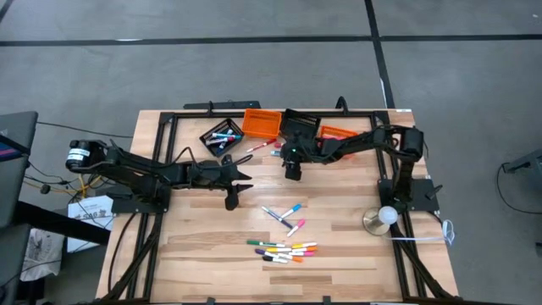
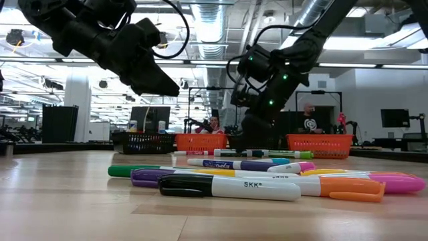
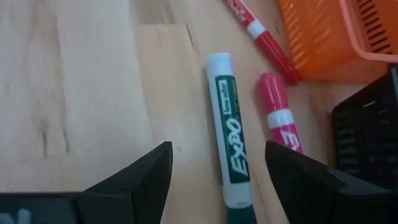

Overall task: Pick & Place Markers
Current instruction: Put the large green marker into the left black bin

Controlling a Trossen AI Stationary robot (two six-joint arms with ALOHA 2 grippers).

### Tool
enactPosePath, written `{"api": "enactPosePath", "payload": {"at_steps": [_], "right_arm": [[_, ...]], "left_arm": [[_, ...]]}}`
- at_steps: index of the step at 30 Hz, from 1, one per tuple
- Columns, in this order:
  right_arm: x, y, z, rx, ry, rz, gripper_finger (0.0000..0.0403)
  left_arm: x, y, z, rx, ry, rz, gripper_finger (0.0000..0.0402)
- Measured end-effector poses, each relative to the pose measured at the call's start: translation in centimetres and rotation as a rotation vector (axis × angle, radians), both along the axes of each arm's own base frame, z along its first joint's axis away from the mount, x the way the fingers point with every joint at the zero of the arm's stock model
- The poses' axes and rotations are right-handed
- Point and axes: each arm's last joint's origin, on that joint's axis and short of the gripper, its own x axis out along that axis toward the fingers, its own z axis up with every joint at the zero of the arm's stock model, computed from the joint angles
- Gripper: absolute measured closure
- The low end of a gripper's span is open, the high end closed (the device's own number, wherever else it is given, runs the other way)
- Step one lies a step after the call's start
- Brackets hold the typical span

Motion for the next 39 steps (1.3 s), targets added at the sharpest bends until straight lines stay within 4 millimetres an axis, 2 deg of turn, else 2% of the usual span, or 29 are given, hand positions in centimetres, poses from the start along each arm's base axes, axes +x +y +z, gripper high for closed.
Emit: {"api": "enactPosePath", "payload": {"at_steps": [13, 21, 27, 34, 39], "right_arm": [[-0.4, -0.2, -0.3, -0.001, 0.042, -0.026, 0.0158], [-0.8, -0.1, -0.6, 0.021, 0.093, -0.02, 0.0204], [-0.3, 1.3, -0.5, -0.021, 0.105, 0.063, 0.023], [-0.5, 1.4, -0.7, 0.046, 0.116, 0.071, 0.0252], [-0.5, 1.7, -0.7, 0.085, 0.111, 0.097, 0.0301]], "left_arm": [[0.0, 0.0, 0.0, 0.0, -0.006, 0.001, 0.0275], [0.0, 0.0, 0.0, 0.0, -0.006, 0.001, 0.0275], [0.0, 0.0, 0.1, 0.0, -0.006, 0.001, 0.0275], [0.0, 0.0, 0.0, 0.0, -0.006, 0.001, 0.0275], [0.0, 0.0, 0.0, 0.0, -0.006, 0.001, 0.0275]]}}
